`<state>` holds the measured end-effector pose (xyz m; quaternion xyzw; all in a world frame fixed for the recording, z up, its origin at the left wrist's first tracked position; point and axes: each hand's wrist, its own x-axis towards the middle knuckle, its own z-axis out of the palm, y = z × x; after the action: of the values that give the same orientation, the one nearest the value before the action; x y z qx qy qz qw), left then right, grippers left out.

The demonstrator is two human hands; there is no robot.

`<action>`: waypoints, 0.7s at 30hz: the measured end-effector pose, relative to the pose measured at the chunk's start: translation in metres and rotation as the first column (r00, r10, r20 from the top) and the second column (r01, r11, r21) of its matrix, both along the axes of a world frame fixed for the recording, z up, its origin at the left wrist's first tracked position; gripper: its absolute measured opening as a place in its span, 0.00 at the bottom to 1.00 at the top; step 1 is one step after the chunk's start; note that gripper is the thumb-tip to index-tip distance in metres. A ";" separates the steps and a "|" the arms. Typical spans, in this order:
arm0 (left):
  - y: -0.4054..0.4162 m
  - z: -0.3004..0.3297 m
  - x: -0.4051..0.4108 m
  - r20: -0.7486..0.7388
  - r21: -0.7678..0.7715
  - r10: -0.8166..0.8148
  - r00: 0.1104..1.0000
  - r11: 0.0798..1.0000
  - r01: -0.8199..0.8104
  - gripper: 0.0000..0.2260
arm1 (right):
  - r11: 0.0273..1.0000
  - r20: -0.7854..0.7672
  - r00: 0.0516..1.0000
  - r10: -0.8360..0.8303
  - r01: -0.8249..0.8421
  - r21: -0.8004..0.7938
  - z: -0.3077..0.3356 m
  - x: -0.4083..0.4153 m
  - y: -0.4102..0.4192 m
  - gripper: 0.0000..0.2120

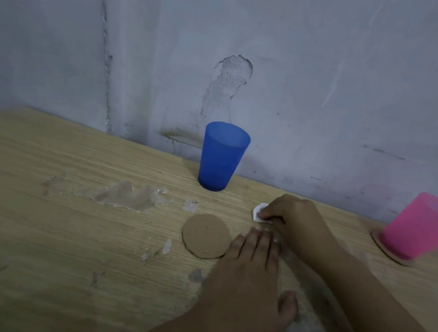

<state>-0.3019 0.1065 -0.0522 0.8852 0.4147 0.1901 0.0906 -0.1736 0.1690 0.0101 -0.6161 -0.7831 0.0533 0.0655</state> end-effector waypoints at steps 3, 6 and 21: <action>-0.001 0.000 0.000 -0.002 -0.002 -0.002 1.000 1.000 0.002 0.35 | 1.000 -0.011 1.000 -0.017 0.017 -0.017 0.004 -0.002 -0.004 0.08; 0.000 0.000 0.000 -0.020 0.002 0.005 1.000 1.000 -0.005 0.35 | 0.984 -0.050 0.990 -0.134 0.128 -0.122 0.000 -0.004 0.021 0.11; -0.001 0.000 0.000 -0.008 0.020 -0.002 1.000 1.000 0.002 0.34 | 0.948 0.001 0.981 0.193 -0.187 0.258 -0.010 -0.019 0.029 0.06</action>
<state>-0.3023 0.1057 -0.0522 0.8873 0.4122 0.1907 0.0806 -0.1930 0.1976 0.0000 -0.5233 -0.8383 -0.0350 0.1487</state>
